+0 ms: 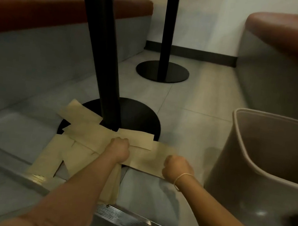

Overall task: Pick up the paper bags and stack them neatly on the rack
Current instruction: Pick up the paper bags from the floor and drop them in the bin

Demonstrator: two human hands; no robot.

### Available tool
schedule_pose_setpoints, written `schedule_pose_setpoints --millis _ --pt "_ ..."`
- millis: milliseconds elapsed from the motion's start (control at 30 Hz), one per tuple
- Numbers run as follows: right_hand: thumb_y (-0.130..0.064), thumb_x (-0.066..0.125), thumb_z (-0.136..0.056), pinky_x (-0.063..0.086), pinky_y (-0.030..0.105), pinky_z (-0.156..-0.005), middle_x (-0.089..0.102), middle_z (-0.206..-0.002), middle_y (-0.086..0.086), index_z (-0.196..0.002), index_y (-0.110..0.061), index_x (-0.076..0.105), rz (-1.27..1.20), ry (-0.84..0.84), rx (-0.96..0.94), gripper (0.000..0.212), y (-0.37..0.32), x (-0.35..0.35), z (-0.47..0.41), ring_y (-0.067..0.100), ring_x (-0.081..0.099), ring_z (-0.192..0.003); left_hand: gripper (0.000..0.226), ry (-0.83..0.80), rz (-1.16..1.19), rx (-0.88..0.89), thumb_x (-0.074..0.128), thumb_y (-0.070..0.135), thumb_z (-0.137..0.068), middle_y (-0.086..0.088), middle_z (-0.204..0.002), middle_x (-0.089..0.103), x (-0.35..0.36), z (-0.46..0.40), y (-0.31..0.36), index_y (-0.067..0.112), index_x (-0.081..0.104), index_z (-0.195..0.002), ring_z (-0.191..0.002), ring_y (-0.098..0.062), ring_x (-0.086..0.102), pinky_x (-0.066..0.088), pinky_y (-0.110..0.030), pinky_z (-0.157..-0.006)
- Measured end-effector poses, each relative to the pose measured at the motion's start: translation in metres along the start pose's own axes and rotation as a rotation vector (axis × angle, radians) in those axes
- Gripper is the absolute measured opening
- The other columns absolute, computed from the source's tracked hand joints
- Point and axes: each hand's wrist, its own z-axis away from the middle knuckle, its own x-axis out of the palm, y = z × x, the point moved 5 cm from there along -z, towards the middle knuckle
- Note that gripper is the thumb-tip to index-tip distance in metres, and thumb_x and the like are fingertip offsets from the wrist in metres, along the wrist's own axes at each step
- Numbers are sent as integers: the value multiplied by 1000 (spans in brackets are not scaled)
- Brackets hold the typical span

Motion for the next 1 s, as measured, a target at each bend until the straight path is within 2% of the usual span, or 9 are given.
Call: schedule_pose_setpoints --millis 200,367,500,567,633,767,900,1000 --pt "-22 55 -87 48 34 -90 54 -121 11 -121 -13 52 -155 -38 123 36 13 36 -20 29 54 -110 46 43 35 129 41 28 -98 -8 -144 32 23 -25 22 18 34 -142 -130 -24 30 32 -33 -105" --pt "-33 57 -88 43 36 -97 43 -130 12 -133 -13 38 -356 -28 243 53 16 56 -29 31 47 -118 72 24 -47 180 54 35 -92 -7 -153 16 34 -37 34 15 14 -149 -135 -26 27 31 -38 -109" --pt "-26 60 -88 44 35 -94 39 -132 15 -135 -11 33 -566 -2 354 57 18 57 -37 33 49 -116 86 42 28 100 61 39 -88 -10 -150 26 41 -42 31 12 8 -150 -134 -26 32 31 -35 -107" --pt "-23 63 -85 46 36 -91 40 -131 17 -135 -9 31 -653 6 418 61 21 58 -42 34 51 -114 82 62 -22 89 60 44 -87 -11 -143 37 40 -45 32 11 15 -147 -128 -26 39 34 -33 -103" --pt "-21 64 -83 47 38 -92 42 -130 18 -134 -9 31 -701 24 472 62 24 60 -45 36 51 -113 70 89 -112 93 57 49 -87 -12 -133 47 38 -48 36 10 30 -138 -120 -25 46 38 -32 -96" --pt "-18 65 -80 51 44 -91 44 -126 17 -132 -10 34 -736 58 516 62 27 65 -47 38 52 -110 61 124 -243 102 49 54 -90 -13 -125 53 38 -55 43 6 43 -127 -113 -25 51 41 -32 -90" --pt "-23 62 -81 51 42 -89 49 -124 16 -127 -7 40 -717 72 508 54 31 64 -47 35 56 -106 52 148 -289 117 41 46 -96 -14 -122 54 39 -57 48 4 45 -126 -112 -26 51 42 -33 -87" --pt "-25 57 -84 50 36 -85 54 -120 15 -124 -6 46 -689 123 458 45 35 56 -48 33 57 -105 38 164 -362 167 32 30 -102 -15 -119 58 39 -58 50 2 46 -124 -109 -27 55 44 -34 -83"
